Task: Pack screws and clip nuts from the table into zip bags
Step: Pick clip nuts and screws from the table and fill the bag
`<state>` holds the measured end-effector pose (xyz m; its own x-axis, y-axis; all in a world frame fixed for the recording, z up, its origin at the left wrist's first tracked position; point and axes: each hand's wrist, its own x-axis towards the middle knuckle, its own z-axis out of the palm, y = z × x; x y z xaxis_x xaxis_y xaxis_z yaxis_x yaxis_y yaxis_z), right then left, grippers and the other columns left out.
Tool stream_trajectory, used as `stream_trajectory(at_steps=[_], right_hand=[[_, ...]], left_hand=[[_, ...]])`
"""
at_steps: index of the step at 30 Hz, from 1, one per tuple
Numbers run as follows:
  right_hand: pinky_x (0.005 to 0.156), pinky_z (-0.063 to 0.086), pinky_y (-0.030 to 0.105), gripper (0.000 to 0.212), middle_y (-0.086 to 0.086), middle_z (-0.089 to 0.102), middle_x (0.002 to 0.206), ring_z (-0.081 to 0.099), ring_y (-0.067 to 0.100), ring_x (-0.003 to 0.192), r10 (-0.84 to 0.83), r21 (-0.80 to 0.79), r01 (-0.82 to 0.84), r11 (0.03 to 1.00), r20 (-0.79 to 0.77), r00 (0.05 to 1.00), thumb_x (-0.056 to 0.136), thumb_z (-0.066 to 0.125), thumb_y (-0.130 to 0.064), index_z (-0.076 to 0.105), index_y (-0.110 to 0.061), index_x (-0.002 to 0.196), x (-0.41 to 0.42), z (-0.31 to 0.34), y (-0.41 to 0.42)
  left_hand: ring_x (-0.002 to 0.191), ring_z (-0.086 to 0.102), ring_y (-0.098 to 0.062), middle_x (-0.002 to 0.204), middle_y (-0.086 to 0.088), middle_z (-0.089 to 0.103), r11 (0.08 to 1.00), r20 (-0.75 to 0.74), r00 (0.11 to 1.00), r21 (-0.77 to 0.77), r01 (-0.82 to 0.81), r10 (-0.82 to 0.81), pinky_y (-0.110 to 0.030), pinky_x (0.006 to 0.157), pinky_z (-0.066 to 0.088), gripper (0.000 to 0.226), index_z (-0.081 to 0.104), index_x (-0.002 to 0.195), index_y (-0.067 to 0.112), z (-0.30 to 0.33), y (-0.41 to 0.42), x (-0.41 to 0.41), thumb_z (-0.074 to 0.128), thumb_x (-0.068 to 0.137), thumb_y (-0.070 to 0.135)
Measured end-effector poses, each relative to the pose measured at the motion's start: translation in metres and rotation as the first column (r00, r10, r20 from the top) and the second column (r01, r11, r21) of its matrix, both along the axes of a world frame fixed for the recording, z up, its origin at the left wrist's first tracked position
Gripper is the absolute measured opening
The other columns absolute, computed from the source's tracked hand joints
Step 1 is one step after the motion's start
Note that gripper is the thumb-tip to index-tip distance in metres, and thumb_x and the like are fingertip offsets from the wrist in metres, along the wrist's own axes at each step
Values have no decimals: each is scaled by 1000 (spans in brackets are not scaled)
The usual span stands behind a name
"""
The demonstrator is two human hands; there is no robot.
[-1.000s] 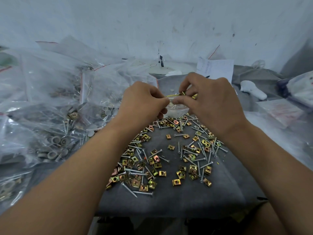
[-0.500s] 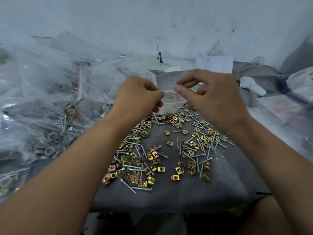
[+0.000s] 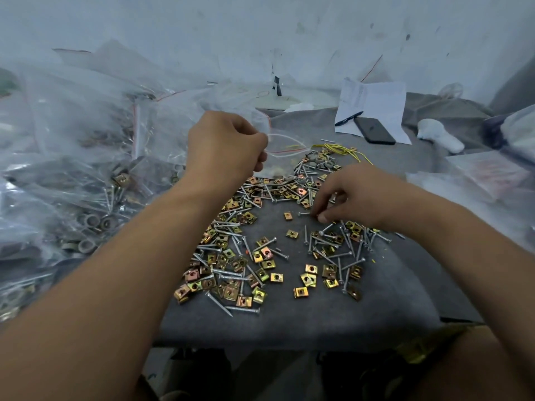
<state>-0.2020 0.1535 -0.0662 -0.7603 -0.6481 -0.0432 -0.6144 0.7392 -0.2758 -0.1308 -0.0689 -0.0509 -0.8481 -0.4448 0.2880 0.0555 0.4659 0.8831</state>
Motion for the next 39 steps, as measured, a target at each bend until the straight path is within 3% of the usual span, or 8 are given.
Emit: stream_trajectory(at_steps=[5, 12, 17, 20, 23, 27, 33, 39], right_hand=[[62, 38, 15, 16, -23, 69, 83, 59, -3, 82, -10, 47, 12, 999, -39, 999, 81, 86, -29, 78, -40, 90, -6, -5, -6], [82, 54, 29, 16, -17, 70, 91, 65, 2, 87, 24, -10, -25, 1000, -42, 999, 92, 76, -20, 71, -36, 91, -9, -8, -3], [79, 57, 24, 19, -16, 68, 88, 64, -4, 81, 60, -69, -65, 996, -72, 996, 90, 75, -14, 72, -31, 98, -11, -11, 0], [72, 53, 15, 20, -16, 69, 84, 66, -3, 79, 47, -200, -63, 978, -82, 996, 86, 79, -15, 73, -32, 94, -17, -5, 6], [75, 57, 23, 23, -10, 73, 82, 71, 5, 76, 12, -348, -6, 937, 14, 1000, 83, 85, -16, 72, -34, 89, -24, 2, 18], [78, 64, 36, 34, -3, 77, 88, 76, 16, 80, 65, -340, -2, 940, 173, 983, 78, 84, 2, 72, -26, 93, -21, -2, 30], [84, 63, 35, 36, 6, 77, 93, 76, 22, 88, 116, -482, 55, 874, 318, 941, 75, 82, 14, 71, -10, 100, -13, -1, 37], [81, 63, 34, 36, 15, 77, 94, 77, 30, 91, 194, -694, 94, 714, 324, 926, 71, 83, 11, 70, -6, 100, 0, 9, 36]], left_hand=[[62, 76, -18, 71, -5, 77, 1000, 2, 1000, -15, -9, 9, -31, 60, 64, 15, 77, 83, 8, 0, -1, 0, 71, 97, 12], [62, 76, -18, 71, -6, 78, 1000, 9, 1000, -20, -12, 12, -33, 61, 64, 15, 77, 84, 9, -1, -2, 1, 72, 97, 13], [60, 75, -16, 69, -5, 77, 1000, 8, 1000, -8, -8, 8, -27, 57, 60, 15, 77, 84, 9, -1, -1, 1, 72, 97, 13], [60, 75, -15, 68, -4, 77, 1000, 8, 1000, -12, -2, 2, -26, 57, 60, 16, 77, 83, 9, -2, 0, 0, 71, 97, 13], [60, 75, -17, 69, -5, 77, 1000, 4, 1000, -1, 5, -5, -27, 57, 60, 16, 77, 82, 8, -2, 0, 0, 71, 96, 12], [60, 75, -17, 69, -5, 77, 1000, 0, 1000, 5, 6, -6, -26, 56, 60, 16, 77, 83, 7, -1, -1, 0, 71, 97, 12], [60, 75, -16, 68, -5, 77, 1000, -1, 1000, -2, 10, -10, -27, 58, 61, 16, 76, 82, 8, -2, 1, -2, 72, 96, 11], [60, 75, -17, 69, -5, 77, 1000, -2, 1000, -2, 15, -15, -26, 57, 60, 15, 77, 83, 7, -3, 1, -1, 72, 97, 11]])
